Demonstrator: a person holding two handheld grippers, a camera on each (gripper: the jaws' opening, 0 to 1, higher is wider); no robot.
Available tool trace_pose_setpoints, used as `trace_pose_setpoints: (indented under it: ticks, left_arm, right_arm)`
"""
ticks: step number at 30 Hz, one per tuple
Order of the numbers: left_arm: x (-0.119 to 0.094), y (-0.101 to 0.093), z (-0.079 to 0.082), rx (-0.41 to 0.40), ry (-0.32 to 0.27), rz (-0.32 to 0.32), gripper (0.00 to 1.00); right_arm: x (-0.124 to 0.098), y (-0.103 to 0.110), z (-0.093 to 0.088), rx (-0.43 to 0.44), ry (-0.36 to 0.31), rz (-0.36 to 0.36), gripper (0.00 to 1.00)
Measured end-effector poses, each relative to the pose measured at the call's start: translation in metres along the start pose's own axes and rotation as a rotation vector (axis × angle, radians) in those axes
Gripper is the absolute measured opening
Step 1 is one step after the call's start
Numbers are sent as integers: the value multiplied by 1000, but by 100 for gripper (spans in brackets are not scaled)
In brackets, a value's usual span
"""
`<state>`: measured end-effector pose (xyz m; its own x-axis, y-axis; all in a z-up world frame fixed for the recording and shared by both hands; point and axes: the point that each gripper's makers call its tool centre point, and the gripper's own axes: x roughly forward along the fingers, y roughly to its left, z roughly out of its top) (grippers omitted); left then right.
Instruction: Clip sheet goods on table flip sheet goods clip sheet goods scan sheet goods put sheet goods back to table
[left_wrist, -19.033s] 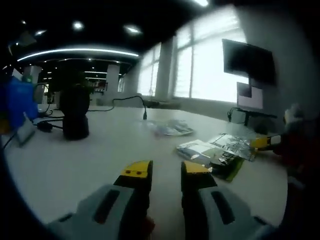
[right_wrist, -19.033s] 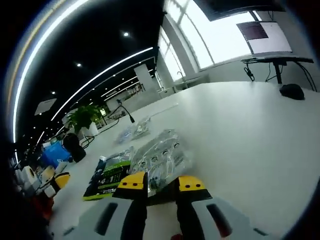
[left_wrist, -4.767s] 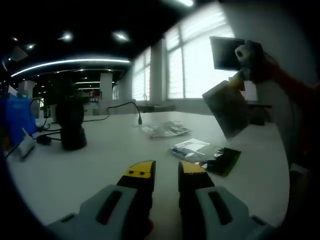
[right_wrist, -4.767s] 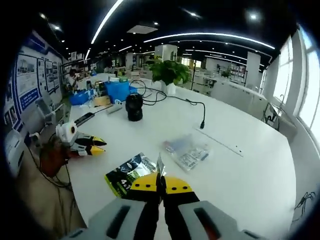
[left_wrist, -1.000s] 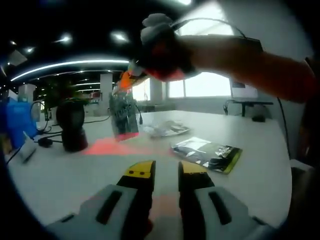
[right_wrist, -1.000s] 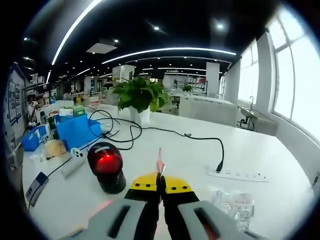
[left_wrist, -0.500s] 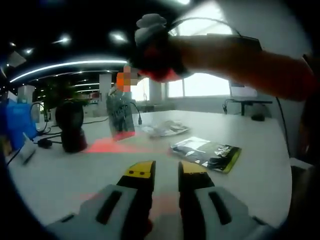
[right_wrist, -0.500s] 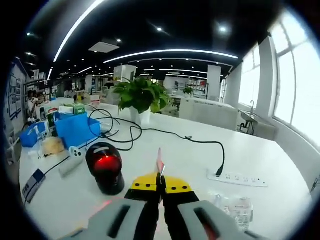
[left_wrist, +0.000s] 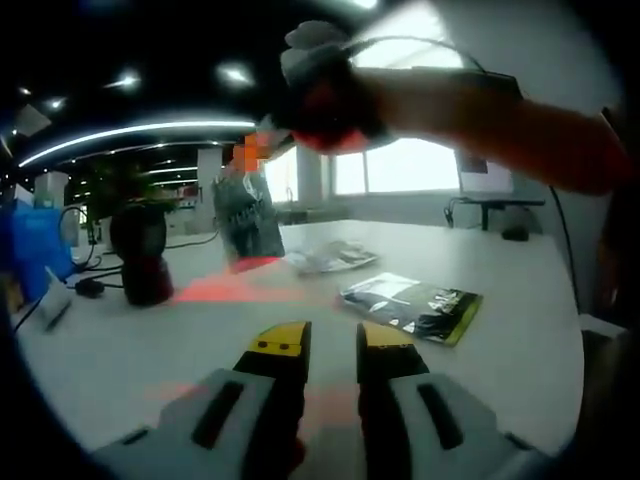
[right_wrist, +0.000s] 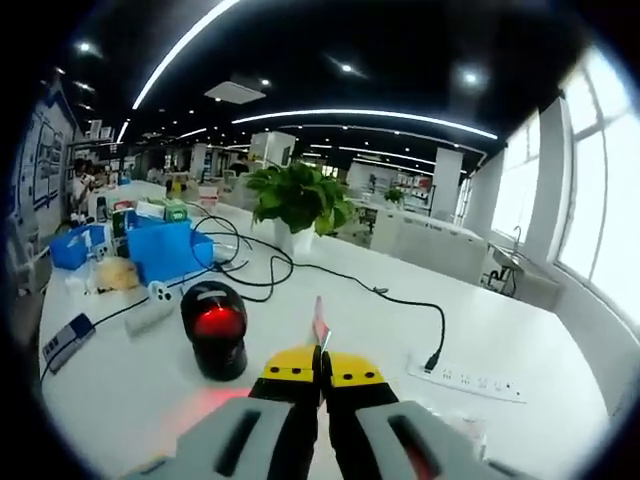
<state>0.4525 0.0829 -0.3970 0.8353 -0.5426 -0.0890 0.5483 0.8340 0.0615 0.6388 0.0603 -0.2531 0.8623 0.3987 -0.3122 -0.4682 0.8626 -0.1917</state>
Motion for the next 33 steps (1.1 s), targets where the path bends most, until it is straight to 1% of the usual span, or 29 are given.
trace_pose_setpoints:
  ticks: [1,5,8,10,11,13,18,21,25,29,31,33]
  left_arm:
    - [-1,-2,1,1,0,0,11]
    - [-2,-4,0,6,8,1,11]
    - [-3,-6,1,5,10,-1,11]
    - [-3,-7,2,0,9,0,11]
    - [-3,-7,1,-4,11,2,11]
    - [-4,-7,1,-7,13,5,11]
    - [-5,-10,2,1,19,8,11]
    - [-6,-11,2,4,21,11,11]
    - [-6,-11,3,9,23,12,11]
    - [-6,-10,2,11,25,14,11]
    - [-6,-10,2,13,27,17,11]
    - [-6,-9,3,8,25,19,11]
  right_arm:
    - [-1,-1,0,17,1,17,0]
    - [-4,-7,-2,9,-2,25,0]
    - [-7,-10,-4,-2,0,46,0]
    - [-8,-10,-4,-46,1,73,0]
    - [-9,-11,-5,-70,2,74,0]
    - [-12,-15,-5,-92,-3,67,0]
    - [-22,-27,-6,-112,-14,81,0]
    - [-27,-31,-11,-131,-11,93,0]
    - [-34,-39,-15,-138,-9,100,0]
    - [-43,-49,-15,-145,-19,110,0]
    - [-45,-51,-17,-153,-10,132,0]
    - [-47,-58,-18,-137,-3,137,0]
